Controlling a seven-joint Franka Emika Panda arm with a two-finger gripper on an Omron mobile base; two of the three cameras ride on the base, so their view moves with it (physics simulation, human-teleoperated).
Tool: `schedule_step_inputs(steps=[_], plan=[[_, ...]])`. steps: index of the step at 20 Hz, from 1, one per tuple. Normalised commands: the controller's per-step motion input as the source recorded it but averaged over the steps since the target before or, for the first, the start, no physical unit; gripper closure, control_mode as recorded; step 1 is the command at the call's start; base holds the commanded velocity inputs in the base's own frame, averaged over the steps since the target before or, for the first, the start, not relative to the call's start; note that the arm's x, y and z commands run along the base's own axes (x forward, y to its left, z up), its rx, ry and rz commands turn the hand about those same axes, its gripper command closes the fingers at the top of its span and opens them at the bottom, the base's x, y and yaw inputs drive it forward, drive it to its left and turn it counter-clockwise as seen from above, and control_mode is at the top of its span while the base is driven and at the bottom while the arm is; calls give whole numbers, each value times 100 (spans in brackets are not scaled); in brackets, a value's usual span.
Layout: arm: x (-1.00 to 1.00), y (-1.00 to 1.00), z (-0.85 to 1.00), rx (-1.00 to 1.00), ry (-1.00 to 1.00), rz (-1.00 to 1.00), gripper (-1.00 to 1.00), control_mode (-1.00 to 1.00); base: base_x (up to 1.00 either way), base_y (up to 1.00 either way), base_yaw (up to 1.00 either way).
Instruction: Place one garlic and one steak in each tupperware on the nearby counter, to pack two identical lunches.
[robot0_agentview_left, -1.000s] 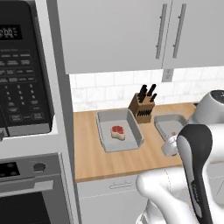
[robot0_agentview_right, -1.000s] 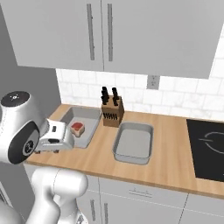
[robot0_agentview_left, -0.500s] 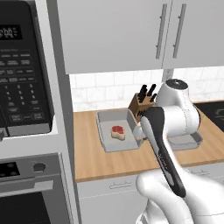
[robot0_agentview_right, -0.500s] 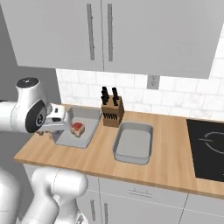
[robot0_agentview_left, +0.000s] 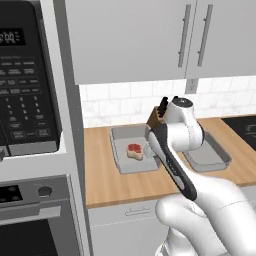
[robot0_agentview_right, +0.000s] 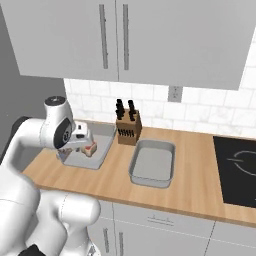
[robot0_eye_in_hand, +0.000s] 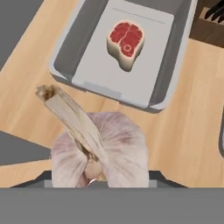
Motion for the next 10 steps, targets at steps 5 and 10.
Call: schedule_step_inputs(steps=[5, 10], plan=[[67, 1, -13, -3, 13, 2, 100, -100, 0, 0, 0], [69, 0, -5, -5, 14, 0, 100, -100, 0, 0, 0]])
